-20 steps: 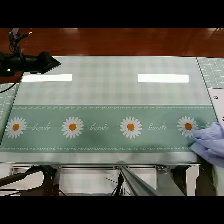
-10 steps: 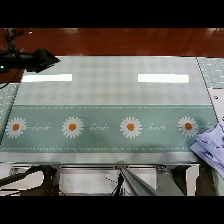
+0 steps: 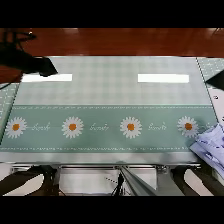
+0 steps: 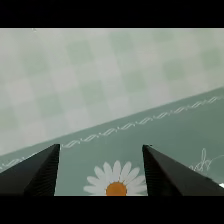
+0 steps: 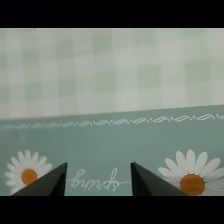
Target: Fold the shirts.
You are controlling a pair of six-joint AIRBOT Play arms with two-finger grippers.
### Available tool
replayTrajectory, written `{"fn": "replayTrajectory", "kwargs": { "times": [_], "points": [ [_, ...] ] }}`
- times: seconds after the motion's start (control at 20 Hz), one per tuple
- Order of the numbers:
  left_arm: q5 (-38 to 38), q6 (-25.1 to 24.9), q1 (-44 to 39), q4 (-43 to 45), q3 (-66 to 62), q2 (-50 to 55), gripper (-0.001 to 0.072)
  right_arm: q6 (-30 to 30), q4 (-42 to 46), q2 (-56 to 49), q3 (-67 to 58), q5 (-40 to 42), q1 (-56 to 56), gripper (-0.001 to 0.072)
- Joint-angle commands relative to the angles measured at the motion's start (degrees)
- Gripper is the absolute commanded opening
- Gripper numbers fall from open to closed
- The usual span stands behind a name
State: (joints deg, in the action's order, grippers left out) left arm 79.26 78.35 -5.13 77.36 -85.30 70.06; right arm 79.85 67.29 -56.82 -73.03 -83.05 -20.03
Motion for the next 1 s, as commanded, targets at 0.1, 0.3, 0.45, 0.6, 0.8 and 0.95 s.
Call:
{"fn": "replayTrajectory", "kwargs": {
  "times": [0.1,0.3,0.45,0.6,0.8,0.95],
  "points": [
    [5.0,6.5,-11.3,13.1,1.6,3.1,0.0629,3.7,32.5,-12.7,0.0,-1.5,29.5,0.0496],
    [5.0,7.5,-11.7,13.1,1.6,4.7,0.0618,7.0,33.7,-15.8,0.0,-2.7,32.5,0.0495],
    [5.0,7.5,-11.7,13.1,1.6,4.8,0.0618,6.9,33.8,-15.7,0.0,-2.7,32.5,0.0494],
    [5.0,7.5,-11.7,13.1,1.6,4.8,0.0618,6.9,33.7,-15.7,0.0,-2.7,32.5,0.0495],
    [5.0,7.5,-11.7,13.1,1.6,4.8,0.0618,6.9,33.7,-15.7,0.0,-2.7,32.5,0.0494],
    [5.0,7.5,-11.7,13.1,1.6,4.8,0.0618,6.9,33.7,-15.7,0.0,-2.7,32.5,0.0494]
  ]
}}
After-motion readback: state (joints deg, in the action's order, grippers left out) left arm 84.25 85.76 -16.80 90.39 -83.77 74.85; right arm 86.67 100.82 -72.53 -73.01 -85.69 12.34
